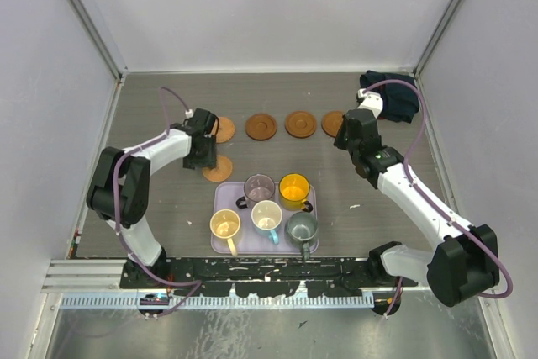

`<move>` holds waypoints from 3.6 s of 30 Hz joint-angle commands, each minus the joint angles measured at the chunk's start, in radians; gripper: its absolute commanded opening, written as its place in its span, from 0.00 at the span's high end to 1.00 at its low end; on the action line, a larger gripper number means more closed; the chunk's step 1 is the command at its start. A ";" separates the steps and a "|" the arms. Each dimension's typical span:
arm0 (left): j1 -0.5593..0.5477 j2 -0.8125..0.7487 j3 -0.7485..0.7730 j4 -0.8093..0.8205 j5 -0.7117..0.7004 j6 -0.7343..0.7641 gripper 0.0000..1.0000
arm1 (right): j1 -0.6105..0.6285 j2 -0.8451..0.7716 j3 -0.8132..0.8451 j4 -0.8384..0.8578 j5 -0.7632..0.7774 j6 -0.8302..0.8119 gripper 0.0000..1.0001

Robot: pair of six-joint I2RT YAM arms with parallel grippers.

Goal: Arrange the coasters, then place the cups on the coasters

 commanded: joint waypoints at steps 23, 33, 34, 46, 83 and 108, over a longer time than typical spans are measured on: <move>0.351 0.228 0.304 -0.093 0.001 0.032 0.50 | 0.001 0.064 0.070 -0.001 0.088 -0.031 0.96; 0.391 0.428 0.595 -0.150 0.058 0.037 0.51 | -0.001 0.103 0.084 -0.002 0.149 -0.038 0.96; 0.392 0.441 0.612 -0.150 0.070 0.036 0.51 | -0.001 0.108 0.086 0.000 0.150 -0.038 0.96; 0.393 0.478 0.662 -0.146 0.090 0.041 0.51 | 0.000 0.123 0.100 0.000 0.139 -0.023 0.96; 0.386 0.115 0.376 0.173 0.303 0.019 0.60 | -0.001 0.104 0.054 0.007 0.114 -0.007 0.97; 0.199 0.077 0.116 0.301 0.293 0.033 1.00 | -0.001 0.029 0.012 -0.007 0.145 0.007 0.97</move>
